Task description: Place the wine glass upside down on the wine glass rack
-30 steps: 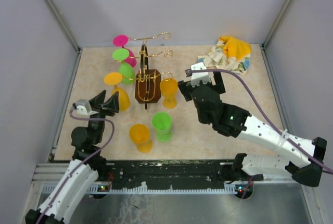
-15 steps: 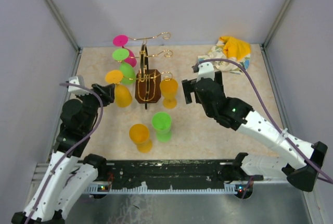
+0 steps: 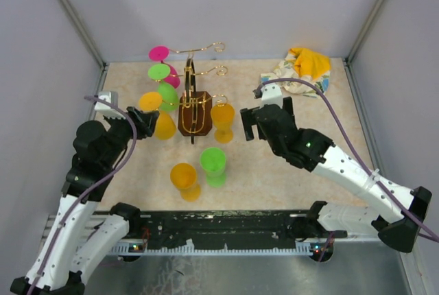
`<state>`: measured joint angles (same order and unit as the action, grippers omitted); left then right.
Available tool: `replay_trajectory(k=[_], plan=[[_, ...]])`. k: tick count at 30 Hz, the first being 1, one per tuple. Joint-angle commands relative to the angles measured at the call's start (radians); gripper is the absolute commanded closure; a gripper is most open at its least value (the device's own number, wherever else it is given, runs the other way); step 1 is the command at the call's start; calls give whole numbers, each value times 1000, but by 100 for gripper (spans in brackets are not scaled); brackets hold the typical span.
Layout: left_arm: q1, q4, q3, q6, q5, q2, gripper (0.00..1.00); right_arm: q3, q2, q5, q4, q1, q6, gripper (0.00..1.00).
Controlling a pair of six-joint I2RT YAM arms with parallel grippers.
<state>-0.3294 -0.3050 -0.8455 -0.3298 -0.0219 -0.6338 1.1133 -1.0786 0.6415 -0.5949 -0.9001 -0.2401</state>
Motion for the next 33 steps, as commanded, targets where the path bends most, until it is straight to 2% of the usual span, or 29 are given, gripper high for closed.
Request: replay_trajectory(k=[1, 6, 11, 21, 27, 33], plan=[[3, 0, -51, 61, 131, -18, 35, 28, 3, 4, 2, 6, -14, 1], [3, -32, -85, 53, 269, -94, 37, 41, 6, 12, -21, 7, -15, 1], [-1, 32, -72, 43, 383, -141, 38, 66, -17, 5, -54, 12, -12, 1], [-61, 39, -193, 178, 473, -308, 38, 91, -34, -3, -101, 33, -15, 1], [-167, 8, -229, 278, 442, -362, 37, 81, -26, -9, -110, 51, -19, 1], [-349, -59, -251, 349, 291, -431, 37, 74, -24, -40, -116, 86, -18, 1]])
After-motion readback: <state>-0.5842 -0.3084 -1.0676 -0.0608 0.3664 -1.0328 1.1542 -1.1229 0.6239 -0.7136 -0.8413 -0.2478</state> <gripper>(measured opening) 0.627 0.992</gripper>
